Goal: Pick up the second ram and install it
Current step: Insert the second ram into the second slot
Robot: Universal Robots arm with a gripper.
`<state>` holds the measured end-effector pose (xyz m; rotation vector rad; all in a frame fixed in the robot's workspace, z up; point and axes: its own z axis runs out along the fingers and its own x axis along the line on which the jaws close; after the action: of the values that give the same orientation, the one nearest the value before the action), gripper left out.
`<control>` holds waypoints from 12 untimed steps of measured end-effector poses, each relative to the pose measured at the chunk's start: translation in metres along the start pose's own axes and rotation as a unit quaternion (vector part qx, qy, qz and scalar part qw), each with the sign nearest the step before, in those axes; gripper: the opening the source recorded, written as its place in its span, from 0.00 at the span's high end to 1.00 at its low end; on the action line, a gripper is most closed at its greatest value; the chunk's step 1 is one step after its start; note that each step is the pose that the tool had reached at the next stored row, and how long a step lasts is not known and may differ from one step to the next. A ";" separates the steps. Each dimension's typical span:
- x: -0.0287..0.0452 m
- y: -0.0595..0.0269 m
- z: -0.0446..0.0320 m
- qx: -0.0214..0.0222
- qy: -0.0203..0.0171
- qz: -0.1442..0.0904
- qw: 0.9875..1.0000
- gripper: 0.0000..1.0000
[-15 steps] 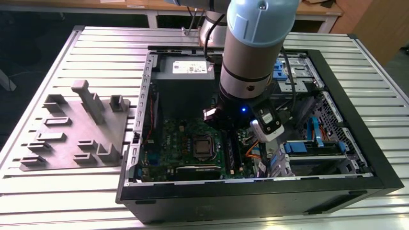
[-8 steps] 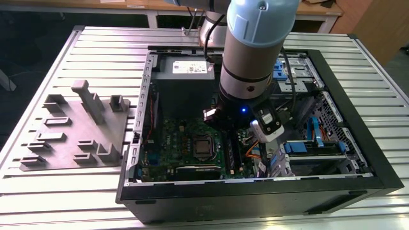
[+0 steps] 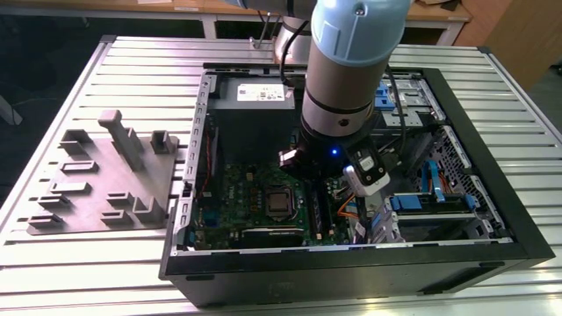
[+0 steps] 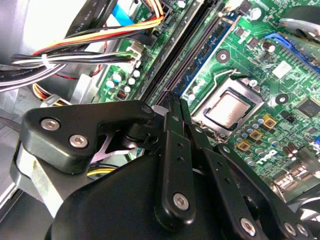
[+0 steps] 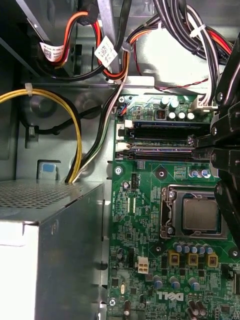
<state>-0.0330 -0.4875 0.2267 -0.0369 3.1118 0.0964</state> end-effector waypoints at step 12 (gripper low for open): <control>0.0002 -0.0001 0.0020 0.000 0.000 0.000 1.000 0.88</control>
<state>-0.0332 -0.4875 0.2247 -0.0369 3.1118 0.0963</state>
